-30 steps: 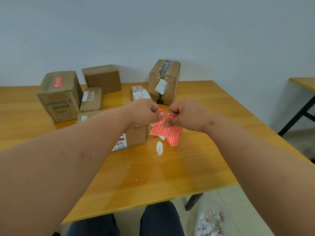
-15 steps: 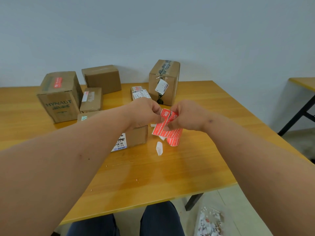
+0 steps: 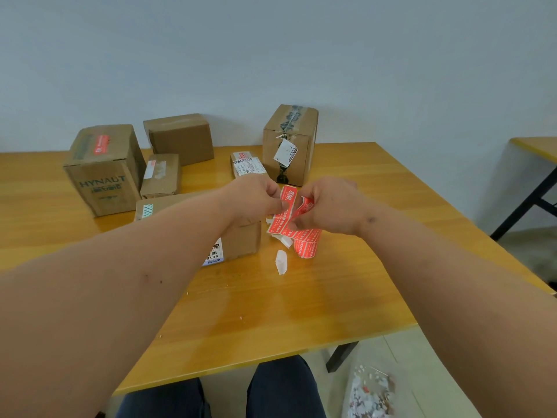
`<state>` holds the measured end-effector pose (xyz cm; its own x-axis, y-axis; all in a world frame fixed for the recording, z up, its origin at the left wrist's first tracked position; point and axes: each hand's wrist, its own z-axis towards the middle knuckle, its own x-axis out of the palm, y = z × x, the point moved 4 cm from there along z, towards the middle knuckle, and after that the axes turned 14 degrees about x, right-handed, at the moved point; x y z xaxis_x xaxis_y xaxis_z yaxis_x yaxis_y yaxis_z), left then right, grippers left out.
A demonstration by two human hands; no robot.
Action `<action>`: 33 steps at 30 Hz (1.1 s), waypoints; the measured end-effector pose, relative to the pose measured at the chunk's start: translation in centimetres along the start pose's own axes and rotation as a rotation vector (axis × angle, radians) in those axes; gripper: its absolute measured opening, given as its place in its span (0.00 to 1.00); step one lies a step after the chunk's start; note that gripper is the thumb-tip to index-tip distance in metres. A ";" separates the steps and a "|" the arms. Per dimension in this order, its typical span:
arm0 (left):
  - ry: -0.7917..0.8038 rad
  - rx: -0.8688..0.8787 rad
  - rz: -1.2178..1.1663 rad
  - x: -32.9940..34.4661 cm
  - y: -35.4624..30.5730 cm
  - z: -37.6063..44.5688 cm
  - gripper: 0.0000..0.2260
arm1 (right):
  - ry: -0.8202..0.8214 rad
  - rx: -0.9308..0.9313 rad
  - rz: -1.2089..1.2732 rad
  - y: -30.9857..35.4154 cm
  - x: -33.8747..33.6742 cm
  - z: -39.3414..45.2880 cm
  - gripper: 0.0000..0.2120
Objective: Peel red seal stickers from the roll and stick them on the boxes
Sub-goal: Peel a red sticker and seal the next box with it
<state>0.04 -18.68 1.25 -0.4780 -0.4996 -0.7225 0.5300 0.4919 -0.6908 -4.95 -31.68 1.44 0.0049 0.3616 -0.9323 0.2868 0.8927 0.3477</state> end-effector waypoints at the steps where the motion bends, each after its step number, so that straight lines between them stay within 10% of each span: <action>1: -0.009 0.001 -0.022 0.0 0.1 0.0 0.12 | -0.004 0.006 -0.020 -0.1 0.1 0.1 0.07; 33: -0.079 -0.056 0.119 -0.2 1.0 0.3 0.14 | -0.023 -0.026 -0.010 -0.6 0.5 0.4 0.09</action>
<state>0.89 -18.28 0.70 -0.3559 -0.4888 -0.7965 0.5387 0.5891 -0.6023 -4.76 -32.14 0.77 0.0244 0.3465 -0.9377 0.2620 0.9030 0.3405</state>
